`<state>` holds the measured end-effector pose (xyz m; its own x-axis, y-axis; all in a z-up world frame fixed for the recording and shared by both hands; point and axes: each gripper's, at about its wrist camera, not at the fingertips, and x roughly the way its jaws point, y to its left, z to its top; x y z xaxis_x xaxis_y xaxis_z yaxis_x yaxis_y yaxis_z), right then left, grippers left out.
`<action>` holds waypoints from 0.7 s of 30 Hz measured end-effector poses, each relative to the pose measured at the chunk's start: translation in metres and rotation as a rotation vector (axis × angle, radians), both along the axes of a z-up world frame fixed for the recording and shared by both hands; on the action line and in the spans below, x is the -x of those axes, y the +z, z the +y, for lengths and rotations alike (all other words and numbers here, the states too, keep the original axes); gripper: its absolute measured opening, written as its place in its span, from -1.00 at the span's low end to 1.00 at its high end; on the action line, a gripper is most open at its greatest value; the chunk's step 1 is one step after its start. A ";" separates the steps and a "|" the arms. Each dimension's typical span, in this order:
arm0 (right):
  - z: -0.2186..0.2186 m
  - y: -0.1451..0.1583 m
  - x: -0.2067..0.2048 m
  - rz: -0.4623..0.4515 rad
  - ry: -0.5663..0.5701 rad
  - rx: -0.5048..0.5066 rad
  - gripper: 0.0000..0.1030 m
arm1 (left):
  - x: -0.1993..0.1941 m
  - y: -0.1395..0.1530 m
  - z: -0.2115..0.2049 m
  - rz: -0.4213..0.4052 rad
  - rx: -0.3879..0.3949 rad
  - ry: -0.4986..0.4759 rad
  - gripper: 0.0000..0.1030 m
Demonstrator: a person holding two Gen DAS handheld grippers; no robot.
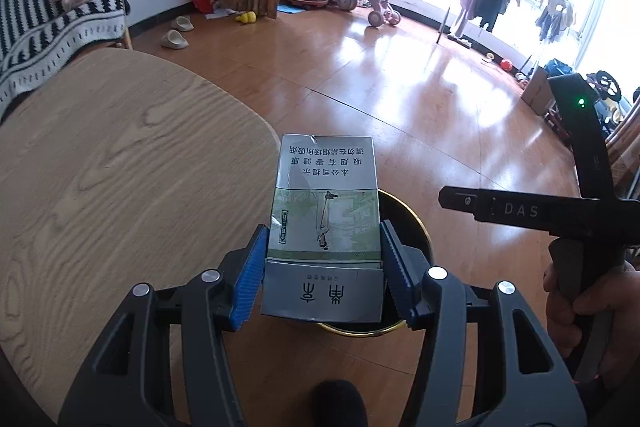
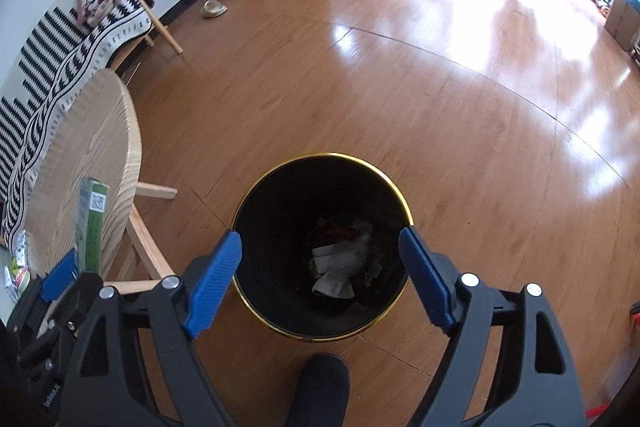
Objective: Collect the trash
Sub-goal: 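Carry the booklet and red box to the bin and release both, then grasp the grey printed bag with the left tool while the right tool grasps the pink plush toy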
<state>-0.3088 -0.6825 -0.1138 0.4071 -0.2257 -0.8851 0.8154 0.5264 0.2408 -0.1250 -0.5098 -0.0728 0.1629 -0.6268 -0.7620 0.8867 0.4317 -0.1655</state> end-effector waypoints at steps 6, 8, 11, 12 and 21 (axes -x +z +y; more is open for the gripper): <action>-0.009 0.004 0.016 -0.036 -0.048 -0.002 0.54 | 0.009 -0.010 -0.018 0.018 0.017 -0.054 0.39; -0.009 0.005 0.017 -0.041 -0.050 -0.003 0.54 | 0.009 -0.011 -0.018 0.022 0.013 -0.056 0.40; -0.009 0.006 0.015 -0.044 -0.040 -0.006 0.54 | 0.004 -0.014 -0.014 0.031 0.008 -0.042 0.40; -0.008 0.007 0.013 -0.046 -0.036 -0.006 0.54 | 0.002 -0.013 -0.013 0.031 0.008 -0.037 0.40; 0.035 0.032 -0.048 -0.073 0.080 0.022 0.59 | -0.035 0.021 0.050 -0.043 0.038 0.083 0.74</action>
